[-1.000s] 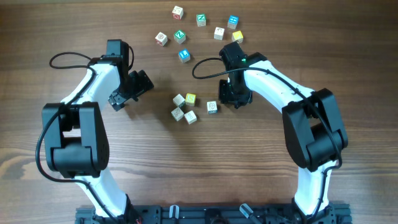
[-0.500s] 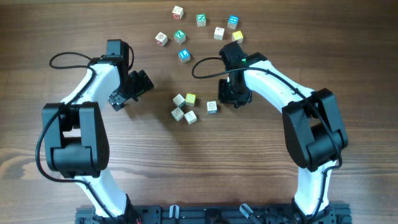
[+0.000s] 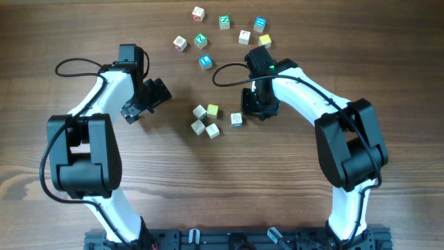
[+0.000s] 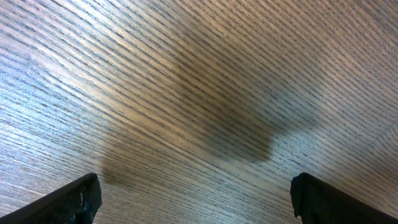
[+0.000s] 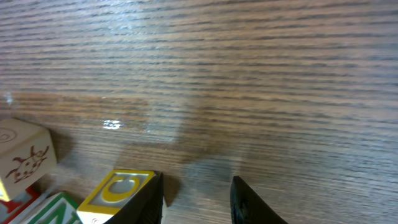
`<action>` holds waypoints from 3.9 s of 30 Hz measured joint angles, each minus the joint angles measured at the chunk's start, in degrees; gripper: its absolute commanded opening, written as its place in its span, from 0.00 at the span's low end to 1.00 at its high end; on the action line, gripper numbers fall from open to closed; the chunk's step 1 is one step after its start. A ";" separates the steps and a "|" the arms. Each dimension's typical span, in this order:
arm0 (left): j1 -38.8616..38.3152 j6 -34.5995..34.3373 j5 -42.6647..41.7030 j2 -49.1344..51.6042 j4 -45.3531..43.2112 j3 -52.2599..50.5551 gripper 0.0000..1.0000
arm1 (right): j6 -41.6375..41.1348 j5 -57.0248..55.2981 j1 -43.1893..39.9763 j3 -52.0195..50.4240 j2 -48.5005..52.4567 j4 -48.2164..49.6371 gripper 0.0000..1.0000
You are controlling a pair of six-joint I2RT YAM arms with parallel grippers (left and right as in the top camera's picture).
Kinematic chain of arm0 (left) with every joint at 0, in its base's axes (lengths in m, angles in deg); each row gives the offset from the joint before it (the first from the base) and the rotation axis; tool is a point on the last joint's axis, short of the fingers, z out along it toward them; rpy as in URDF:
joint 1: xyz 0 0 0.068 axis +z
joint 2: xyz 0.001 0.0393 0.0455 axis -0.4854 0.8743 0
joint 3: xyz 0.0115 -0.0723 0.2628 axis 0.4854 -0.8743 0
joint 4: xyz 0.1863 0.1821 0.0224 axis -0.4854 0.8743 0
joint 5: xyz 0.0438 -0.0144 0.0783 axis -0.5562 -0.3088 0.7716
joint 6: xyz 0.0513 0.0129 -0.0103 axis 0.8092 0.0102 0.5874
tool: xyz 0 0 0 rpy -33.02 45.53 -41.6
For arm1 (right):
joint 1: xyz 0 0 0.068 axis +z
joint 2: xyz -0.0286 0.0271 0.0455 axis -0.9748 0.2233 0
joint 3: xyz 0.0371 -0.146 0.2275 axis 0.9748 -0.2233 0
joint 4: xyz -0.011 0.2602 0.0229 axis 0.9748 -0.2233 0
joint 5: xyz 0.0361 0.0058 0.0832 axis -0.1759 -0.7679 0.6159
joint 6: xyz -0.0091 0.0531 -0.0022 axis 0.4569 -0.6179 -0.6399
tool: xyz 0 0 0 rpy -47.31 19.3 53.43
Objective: Form a circle
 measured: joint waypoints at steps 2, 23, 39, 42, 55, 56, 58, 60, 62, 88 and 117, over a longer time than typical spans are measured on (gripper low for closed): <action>0.00 0.00 0.00 0.00 0.00 0.00 1.00 | 0.00 0.81 0.00 0.00 0.00 0.02 0.36; 0.00 0.00 0.00 0.00 0.00 0.00 1.00 | -5.42 4.83 0.00 0.00 0.00 -2.91 0.36; 0.00 0.00 0.00 0.00 0.00 0.00 1.00 | -5.60 5.07 2.21 0.00 -0.02 -2.78 0.36; 0.00 0.00 0.00 0.00 0.00 0.00 1.00 | -5.60 5.09 2.21 0.00 0.00 -1.51 0.36; 0.00 0.00 0.00 0.00 0.00 0.00 1.00 | -5.60 6.36 2.21 0.00 -0.02 0.42 0.36; 0.00 0.00 0.00 0.00 0.00 0.00 1.00 | -5.60 6.36 2.21 0.00 -0.02 0.22 0.36; 0.00 0.00 0.00 0.00 0.00 0.00 1.00 | -5.60 6.38 2.21 0.00 0.00 -0.37 0.36; 0.00 0.00 0.00 0.00 0.00 0.00 1.00 | -5.60 6.38 2.21 0.00 -0.02 -0.39 0.36; 0.00 0.00 0.00 0.00 0.02 0.00 1.00 | -5.62 6.54 2.21 0.00 0.00 0.07 0.36; 0.00 0.00 0.00 0.00 0.00 0.00 1.00 | -7.10 6.71 3.43 0.00 0.00 1.09 0.39; 0.00 0.00 0.00 0.00 0.00 0.00 1.00 | -7.10 5.86 4.11 0.00 0.00 -1.68 0.40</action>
